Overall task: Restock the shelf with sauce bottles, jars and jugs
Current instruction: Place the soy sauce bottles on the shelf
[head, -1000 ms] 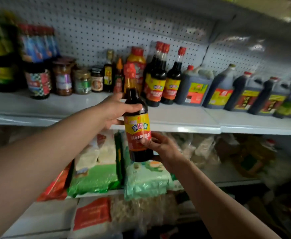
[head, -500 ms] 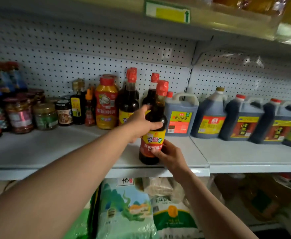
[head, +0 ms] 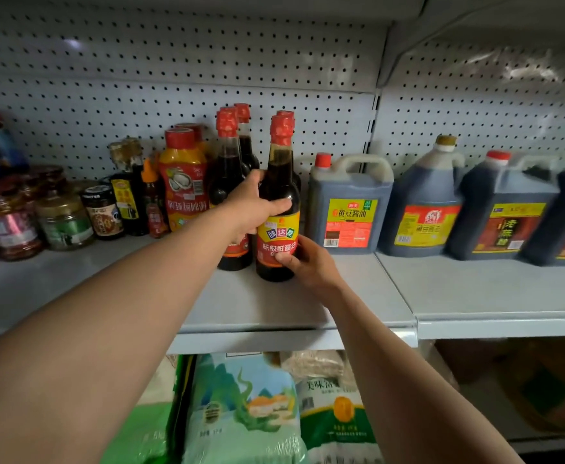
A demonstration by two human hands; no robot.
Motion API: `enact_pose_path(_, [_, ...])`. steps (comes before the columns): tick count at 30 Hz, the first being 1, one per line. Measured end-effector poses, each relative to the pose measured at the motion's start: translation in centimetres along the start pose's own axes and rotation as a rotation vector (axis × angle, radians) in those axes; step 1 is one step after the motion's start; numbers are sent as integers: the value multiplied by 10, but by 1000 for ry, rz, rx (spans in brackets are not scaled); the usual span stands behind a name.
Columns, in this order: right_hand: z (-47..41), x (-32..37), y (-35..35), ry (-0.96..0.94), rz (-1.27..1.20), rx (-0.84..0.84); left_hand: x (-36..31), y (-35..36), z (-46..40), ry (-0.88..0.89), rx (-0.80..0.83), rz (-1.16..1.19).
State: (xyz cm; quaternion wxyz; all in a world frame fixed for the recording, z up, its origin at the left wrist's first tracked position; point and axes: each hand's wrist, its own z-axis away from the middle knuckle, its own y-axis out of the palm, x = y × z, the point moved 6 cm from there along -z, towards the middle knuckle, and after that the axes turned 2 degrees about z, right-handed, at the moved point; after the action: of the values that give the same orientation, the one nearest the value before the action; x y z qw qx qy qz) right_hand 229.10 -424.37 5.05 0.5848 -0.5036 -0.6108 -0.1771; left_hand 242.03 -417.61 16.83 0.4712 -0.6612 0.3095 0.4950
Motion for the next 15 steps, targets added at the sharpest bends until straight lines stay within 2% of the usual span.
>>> enact_pose_path(9, [-3,-3,-3,26,17,19,-1,1,-5,27,-43,-73])
enact_pose_path(13, [-2,8,-6,62,131,-21,-6,4,2,30,-75,-66])
enact_pose_path(15, [0,14,-7,111,202,-45,-10,6,7,40,-118,-139])
